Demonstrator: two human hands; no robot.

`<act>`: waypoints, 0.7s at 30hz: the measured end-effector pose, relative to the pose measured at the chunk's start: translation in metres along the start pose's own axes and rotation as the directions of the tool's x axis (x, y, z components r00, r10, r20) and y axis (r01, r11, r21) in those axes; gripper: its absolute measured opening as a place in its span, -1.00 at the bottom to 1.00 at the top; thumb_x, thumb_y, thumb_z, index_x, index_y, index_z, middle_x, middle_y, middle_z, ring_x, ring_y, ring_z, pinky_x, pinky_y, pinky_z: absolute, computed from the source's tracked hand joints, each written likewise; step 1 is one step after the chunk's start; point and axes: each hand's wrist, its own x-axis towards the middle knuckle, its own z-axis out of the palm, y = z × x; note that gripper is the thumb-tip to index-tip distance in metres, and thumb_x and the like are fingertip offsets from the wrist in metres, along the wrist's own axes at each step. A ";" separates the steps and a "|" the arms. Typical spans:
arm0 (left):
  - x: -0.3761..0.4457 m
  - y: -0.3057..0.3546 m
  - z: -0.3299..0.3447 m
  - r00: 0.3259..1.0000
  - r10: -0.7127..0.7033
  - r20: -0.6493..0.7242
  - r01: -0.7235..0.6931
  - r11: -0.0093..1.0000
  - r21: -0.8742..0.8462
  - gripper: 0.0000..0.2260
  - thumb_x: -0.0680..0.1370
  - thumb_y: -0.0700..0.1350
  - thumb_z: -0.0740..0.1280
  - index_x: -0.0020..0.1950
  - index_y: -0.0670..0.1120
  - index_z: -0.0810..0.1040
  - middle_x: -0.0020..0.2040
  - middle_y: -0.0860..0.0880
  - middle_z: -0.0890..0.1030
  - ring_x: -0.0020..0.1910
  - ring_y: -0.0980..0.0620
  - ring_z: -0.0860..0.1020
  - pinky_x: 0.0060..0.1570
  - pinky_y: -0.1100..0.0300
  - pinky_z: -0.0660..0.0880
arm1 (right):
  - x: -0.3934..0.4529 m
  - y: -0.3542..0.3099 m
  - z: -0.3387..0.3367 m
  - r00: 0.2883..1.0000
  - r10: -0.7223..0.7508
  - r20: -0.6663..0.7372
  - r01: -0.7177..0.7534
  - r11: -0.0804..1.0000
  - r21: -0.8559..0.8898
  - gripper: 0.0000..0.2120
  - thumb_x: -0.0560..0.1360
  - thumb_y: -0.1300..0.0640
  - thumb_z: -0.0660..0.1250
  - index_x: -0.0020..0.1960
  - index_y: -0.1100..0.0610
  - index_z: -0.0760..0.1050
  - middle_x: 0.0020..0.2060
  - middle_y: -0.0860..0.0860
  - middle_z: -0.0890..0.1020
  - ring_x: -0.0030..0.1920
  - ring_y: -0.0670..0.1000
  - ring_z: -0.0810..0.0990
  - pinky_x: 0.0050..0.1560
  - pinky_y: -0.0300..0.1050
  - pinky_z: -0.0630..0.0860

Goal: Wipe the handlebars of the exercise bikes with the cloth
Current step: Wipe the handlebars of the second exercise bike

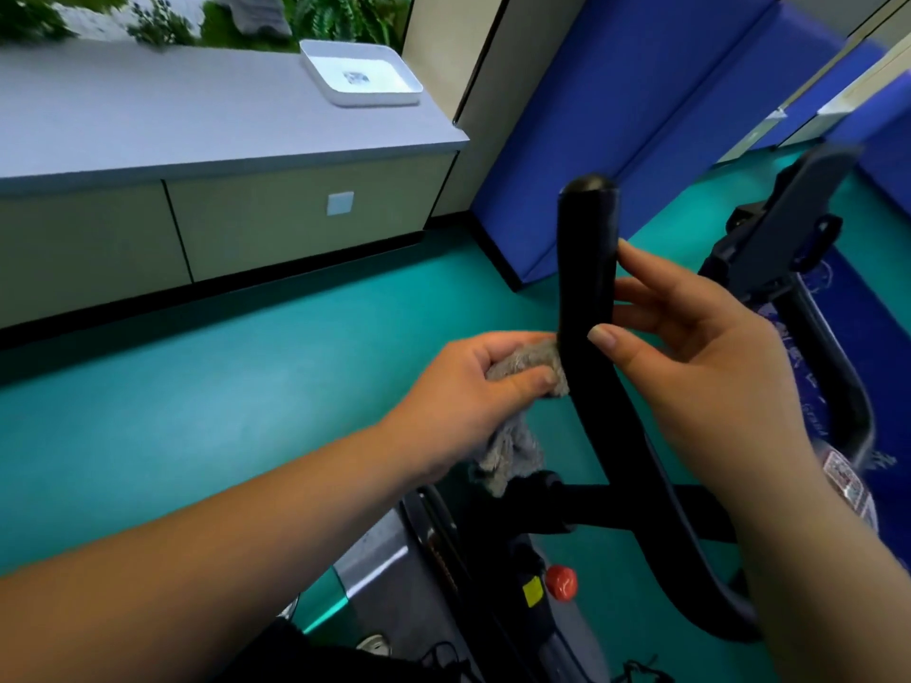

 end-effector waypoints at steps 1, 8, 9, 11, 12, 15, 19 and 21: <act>-0.001 0.000 0.002 1.000 -0.007 -0.011 0.007 1.000 0.016 -0.77 0.52 -0.27 0.35 0.12 -0.01 0.59 0.01 -0.05 0.68 -0.05 0.13 0.59 0.05 0.27 0.50 | -0.002 0.001 -0.001 1.000 0.007 0.006 -0.006 1.000 -0.007 -0.44 0.41 0.38 0.43 0.27 -0.10 0.48 0.04 -0.09 0.66 0.05 -0.16 0.65 -0.02 -0.37 0.55; 0.003 -0.001 0.007 0.997 0.006 -0.076 -0.019 0.985 -0.171 -0.78 0.53 -0.26 0.33 0.14 -0.05 0.58 -0.01 -0.01 0.66 -0.03 0.11 0.60 0.07 0.25 0.50 | -0.014 0.003 -0.011 0.997 0.055 0.062 -0.051 0.997 -0.066 -0.53 0.40 0.35 0.44 0.16 -0.12 0.55 -0.05 -0.13 0.69 -0.02 -0.19 0.66 -0.09 -0.40 0.55; -0.004 -0.009 0.012 0.997 0.000 -0.080 -0.012 0.989 -0.150 -0.78 0.52 -0.24 0.35 0.15 -0.07 0.58 -0.02 0.01 0.66 -0.04 0.13 0.59 0.05 0.26 0.49 | -0.016 0.005 -0.013 0.996 0.060 0.064 -0.055 0.996 -0.076 -0.56 0.40 0.34 0.45 0.15 -0.10 0.57 -0.06 -0.12 0.70 -0.02 -0.18 0.67 -0.09 -0.39 0.56; -0.019 -0.024 0.022 0.998 -0.037 -0.058 0.031 0.994 -0.106 -0.72 0.46 -0.14 0.37 0.17 -0.09 0.59 0.00 0.03 0.67 -0.01 0.11 0.61 0.09 0.21 0.49 | -0.020 0.008 -0.017 0.996 0.072 0.062 -0.066 0.993 -0.101 -0.61 0.39 0.29 0.46 0.12 -0.08 0.60 -0.08 -0.13 0.70 -0.04 -0.17 0.67 -0.08 -0.38 0.56; -0.025 -0.029 0.026 0.997 -0.064 -0.054 0.059 0.994 -0.087 -0.69 0.44 -0.09 0.38 0.18 -0.08 0.60 0.02 0.02 0.68 0.02 0.07 0.61 0.13 0.15 0.50 | -0.022 0.010 -0.019 0.995 0.078 0.061 -0.071 0.991 -0.115 -0.64 0.39 0.28 0.46 0.10 -0.07 0.61 -0.10 -0.14 0.70 -0.06 -0.19 0.67 -0.09 -0.41 0.54; -0.022 -0.028 0.027 0.991 -0.069 -0.116 0.054 0.990 -0.129 -0.74 0.46 -0.12 0.41 0.15 -0.05 0.62 0.03 -0.03 0.68 0.03 0.05 0.61 0.16 0.14 0.50 | -0.026 0.010 -0.026 0.992 0.104 0.069 -0.093 0.985 -0.148 -0.70 0.38 0.24 0.47 0.05 -0.05 0.63 -0.17 -0.22 0.70 -0.14 -0.24 0.66 -0.17 -0.49 0.50; -0.013 -0.021 0.029 0.982 -0.055 -0.183 0.002 0.962 -0.274 -0.80 0.53 -0.22 0.34 0.14 -0.09 0.59 0.08 -0.09 0.66 0.07 0.01 0.60 0.20 0.12 0.48 | -0.033 0.011 -0.034 0.987 0.133 0.096 -0.115 0.978 -0.173 -0.73 0.37 0.21 0.48 0.02 -0.07 0.64 -0.20 -0.22 0.70 -0.17 -0.25 0.66 -0.19 -0.50 0.49; -0.025 -0.032 0.039 0.986 -0.066 -0.154 0.024 0.965 -0.261 -0.78 0.53 -0.21 0.34 0.16 -0.12 0.59 0.09 -0.10 0.65 0.08 0.02 0.59 0.19 0.14 0.48 | -0.037 0.012 -0.036 0.984 0.132 0.117 -0.109 0.977 -0.181 -0.73 0.38 0.20 0.48 0.03 -0.05 0.65 -0.19 -0.18 0.71 -0.16 -0.24 0.66 -0.19 -0.49 0.50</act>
